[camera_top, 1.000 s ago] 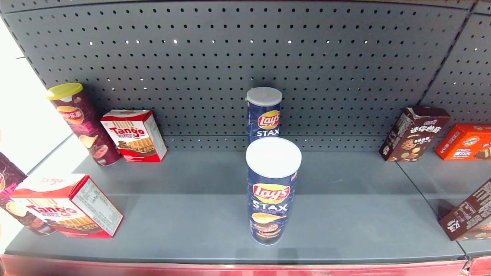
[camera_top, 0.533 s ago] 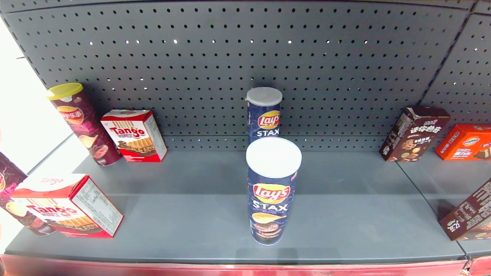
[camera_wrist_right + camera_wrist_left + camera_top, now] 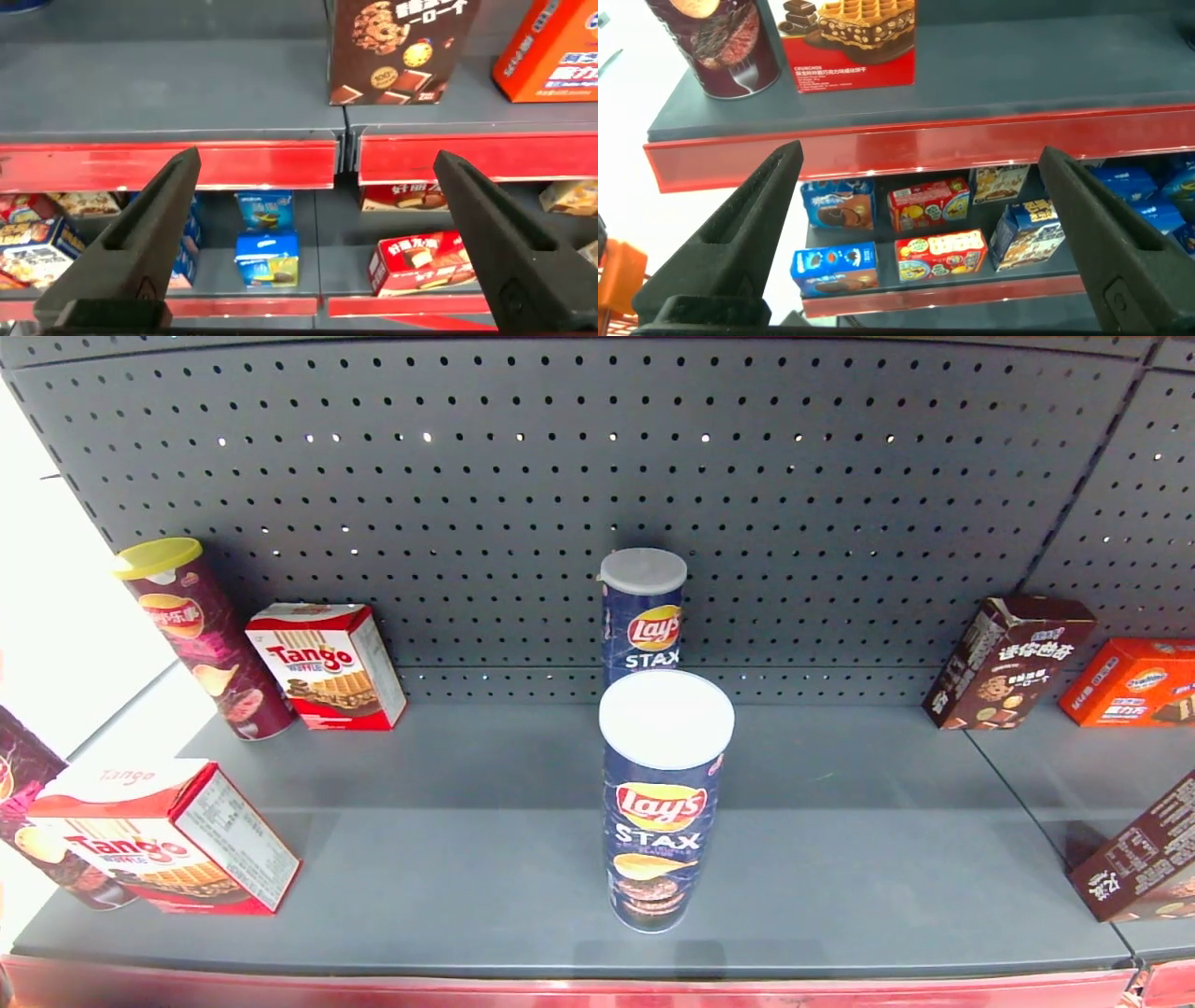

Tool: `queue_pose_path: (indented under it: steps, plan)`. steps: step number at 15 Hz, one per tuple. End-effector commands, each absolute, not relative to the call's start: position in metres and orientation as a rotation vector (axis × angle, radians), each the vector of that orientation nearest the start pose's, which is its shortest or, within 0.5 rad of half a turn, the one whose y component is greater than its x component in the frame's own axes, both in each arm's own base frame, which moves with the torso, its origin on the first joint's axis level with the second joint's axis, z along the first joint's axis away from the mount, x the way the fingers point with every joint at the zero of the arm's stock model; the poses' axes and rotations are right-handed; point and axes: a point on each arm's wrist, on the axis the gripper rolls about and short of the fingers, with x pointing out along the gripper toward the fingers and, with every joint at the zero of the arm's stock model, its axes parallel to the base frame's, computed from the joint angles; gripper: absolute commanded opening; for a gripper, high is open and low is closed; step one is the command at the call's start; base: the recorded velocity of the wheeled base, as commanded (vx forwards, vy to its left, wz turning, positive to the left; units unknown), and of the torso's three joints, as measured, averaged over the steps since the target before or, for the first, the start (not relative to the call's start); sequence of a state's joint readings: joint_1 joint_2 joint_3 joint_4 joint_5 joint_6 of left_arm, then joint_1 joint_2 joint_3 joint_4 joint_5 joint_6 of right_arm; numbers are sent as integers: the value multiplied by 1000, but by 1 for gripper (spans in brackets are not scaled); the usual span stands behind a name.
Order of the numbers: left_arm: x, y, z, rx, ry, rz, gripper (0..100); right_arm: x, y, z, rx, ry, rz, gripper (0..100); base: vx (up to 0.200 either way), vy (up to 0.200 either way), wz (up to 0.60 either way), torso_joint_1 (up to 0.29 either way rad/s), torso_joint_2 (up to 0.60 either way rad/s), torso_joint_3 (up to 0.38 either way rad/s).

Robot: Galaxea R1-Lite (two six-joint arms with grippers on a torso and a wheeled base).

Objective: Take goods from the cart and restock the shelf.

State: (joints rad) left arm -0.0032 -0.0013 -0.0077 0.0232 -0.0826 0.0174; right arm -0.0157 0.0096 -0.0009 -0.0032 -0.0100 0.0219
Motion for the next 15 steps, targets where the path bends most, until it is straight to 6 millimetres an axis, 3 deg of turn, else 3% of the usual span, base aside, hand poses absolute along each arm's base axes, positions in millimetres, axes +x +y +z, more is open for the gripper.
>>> queue_pose_path:
  steps: [1, 13, 15]
  plan:
    - [-23, -2, 75, 16, 16, -75, 100, -22, 0, 76, 21, 1, -26, 100, 0, 0, 0, 0, 0, 0]
    - [-23, -1, 75, 15, 15, -65, 100, -22, 0, 76, -3, 5, -15, 100, 0, 0, 0, 0, 0, 0]
    - [-23, -1, 75, 16, 15, -68, 100, -22, 0, 76, -3, 5, -17, 100, -200, 0, 0, -2, 2, 5]
